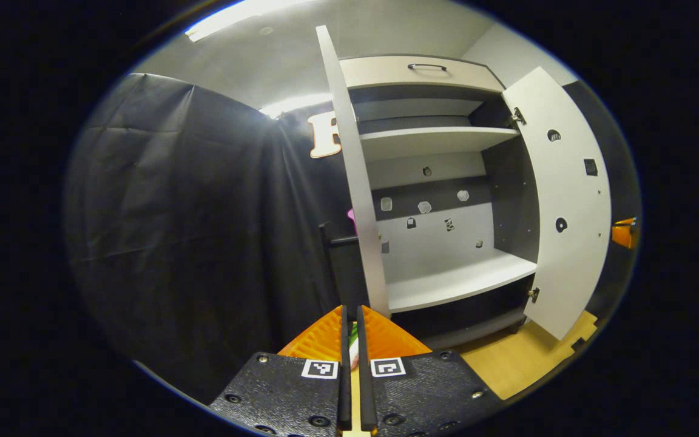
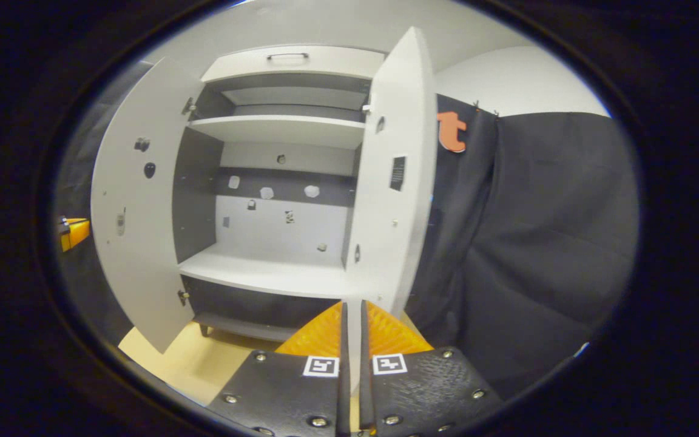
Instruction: Open the right door of the double-door shoe cabinet with the right hand, and open the left door with the left hand.
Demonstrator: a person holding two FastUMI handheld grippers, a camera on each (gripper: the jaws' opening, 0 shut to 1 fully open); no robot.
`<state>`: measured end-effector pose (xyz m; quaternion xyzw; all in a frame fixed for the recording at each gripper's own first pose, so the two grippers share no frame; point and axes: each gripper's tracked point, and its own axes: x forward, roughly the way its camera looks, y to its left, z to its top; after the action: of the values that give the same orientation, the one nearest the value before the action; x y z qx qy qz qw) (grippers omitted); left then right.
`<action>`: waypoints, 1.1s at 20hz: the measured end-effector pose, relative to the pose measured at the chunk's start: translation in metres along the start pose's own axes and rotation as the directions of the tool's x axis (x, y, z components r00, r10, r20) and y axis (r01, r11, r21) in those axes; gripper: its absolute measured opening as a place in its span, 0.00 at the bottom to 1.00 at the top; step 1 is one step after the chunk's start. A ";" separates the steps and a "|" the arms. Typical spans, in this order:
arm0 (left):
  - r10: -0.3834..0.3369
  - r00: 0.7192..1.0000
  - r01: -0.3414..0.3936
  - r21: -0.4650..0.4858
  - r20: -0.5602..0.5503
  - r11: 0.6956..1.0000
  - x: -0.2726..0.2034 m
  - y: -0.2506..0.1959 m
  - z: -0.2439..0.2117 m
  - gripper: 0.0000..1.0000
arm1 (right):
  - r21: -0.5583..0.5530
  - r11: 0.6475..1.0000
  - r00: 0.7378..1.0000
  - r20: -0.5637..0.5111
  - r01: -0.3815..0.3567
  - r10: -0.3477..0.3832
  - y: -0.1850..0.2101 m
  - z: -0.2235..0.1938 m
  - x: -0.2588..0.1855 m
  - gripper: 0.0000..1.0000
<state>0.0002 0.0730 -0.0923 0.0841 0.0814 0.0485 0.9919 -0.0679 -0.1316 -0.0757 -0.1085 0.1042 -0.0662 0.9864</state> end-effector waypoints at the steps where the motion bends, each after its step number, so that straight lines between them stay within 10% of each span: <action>1: -0.011 1.000 0.011 -0.011 0.009 1.000 0.000 -0.004 0.003 0.06 | 0.006 1.000 1.000 0.012 -0.028 0.028 0.013 0.004 0.004 0.06; 13: -0.248 0.957 0.263 -0.091 0.152 0.960 0.022 -0.088 0.050 0.14 | 0.103 0.979 0.960 0.240 -0.174 0.145 0.094 0.116 0.001 0.09; 14: -0.257 0.953 0.274 -0.093 0.161 0.957 0.025 -0.093 0.052 0.15 | 0.113 0.976 0.953 0.260 -0.187 0.153 0.098 0.124 0.000 0.20; 18: -0.278 0.942 0.300 -0.102 0.186 0.949 0.030 -0.105 0.060 0.81 | 0.131 0.974 0.944 0.300 -0.186 0.139 0.095 0.138 -0.006 0.93; 22: -0.259 0.946 0.279 -0.081 0.197 0.957 0.036 -0.107 0.065 0.99 | 0.127 0.971 0.947 0.277 -0.203 0.161 0.099 0.133 -0.005 0.95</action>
<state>0.0554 -0.0382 -0.0531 0.0228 -0.0026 -0.0911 0.9956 -0.0333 -0.0081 0.0297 -0.0297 -0.0245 0.0327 0.9987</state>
